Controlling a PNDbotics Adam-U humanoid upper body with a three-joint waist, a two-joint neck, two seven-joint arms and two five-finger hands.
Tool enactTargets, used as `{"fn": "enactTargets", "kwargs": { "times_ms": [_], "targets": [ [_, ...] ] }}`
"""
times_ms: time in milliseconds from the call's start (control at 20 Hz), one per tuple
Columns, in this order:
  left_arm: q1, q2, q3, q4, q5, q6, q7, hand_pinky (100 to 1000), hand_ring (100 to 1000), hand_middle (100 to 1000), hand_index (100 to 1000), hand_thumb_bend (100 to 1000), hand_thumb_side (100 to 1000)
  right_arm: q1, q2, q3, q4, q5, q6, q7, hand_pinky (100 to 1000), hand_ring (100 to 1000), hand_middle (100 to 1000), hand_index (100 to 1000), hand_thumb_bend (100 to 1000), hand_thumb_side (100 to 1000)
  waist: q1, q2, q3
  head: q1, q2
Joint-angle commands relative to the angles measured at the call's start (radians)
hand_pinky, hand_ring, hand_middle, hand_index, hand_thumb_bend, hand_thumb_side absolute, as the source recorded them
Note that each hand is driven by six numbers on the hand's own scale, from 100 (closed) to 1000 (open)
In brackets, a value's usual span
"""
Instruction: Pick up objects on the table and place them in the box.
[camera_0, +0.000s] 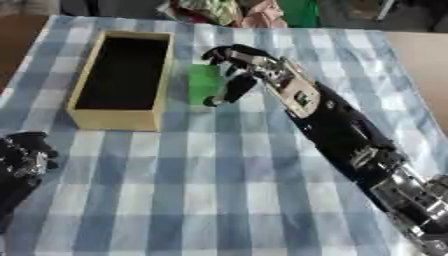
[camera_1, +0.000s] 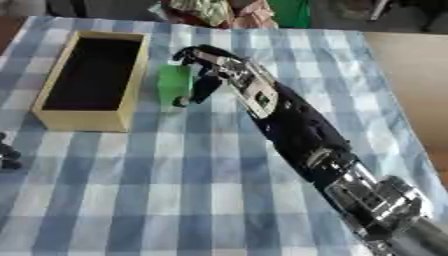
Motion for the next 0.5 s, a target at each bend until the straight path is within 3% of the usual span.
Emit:
{"fn": "enactTargets", "kwargs": {
  "times_ms": [50, 150, 200, 500],
  "targets": [
    [-0.010, 0.003, -0.001, -0.012, 0.006, -0.002, -0.002, 546, 576, 494, 664, 100, 246, -0.021, -0.005, 0.002, -0.015, 0.039, -0.002, -0.004, 782, 928, 591, 700, 478, 103, 0.002, -0.015, 0.001, -0.003, -0.010],
    [-0.009, 0.002, -0.001, -0.012, 0.006, -0.002, -0.002, 546, 576, 494, 664, 100, 246, -0.019, -0.003, 0.004, -0.021, 0.055, -0.003, -0.010, 774, 911, 537, 640, 440, 100, 0.001, -0.015, 0.002, -0.004, -0.010],
    [-0.009, 0.002, -0.001, -0.011, 0.006, -0.002, -0.002, 546, 576, 494, 663, 100, 246, -0.019, -0.002, 0.005, -0.024, 0.062, -0.004, -0.014, 767, 890, 482, 567, 393, 100, 0.000, -0.015, 0.002, -0.003, -0.010],
    [-0.007, 0.002, -0.001, -0.011, 0.005, -0.002, -0.002, 546, 576, 494, 663, 100, 246, -0.034, -0.006, 0.006, -0.071, 0.093, -0.012, -0.051, 755, 870, 437, 524, 366, 100, -0.003, -0.021, 0.004, -0.003, -0.010]
  ]
}}
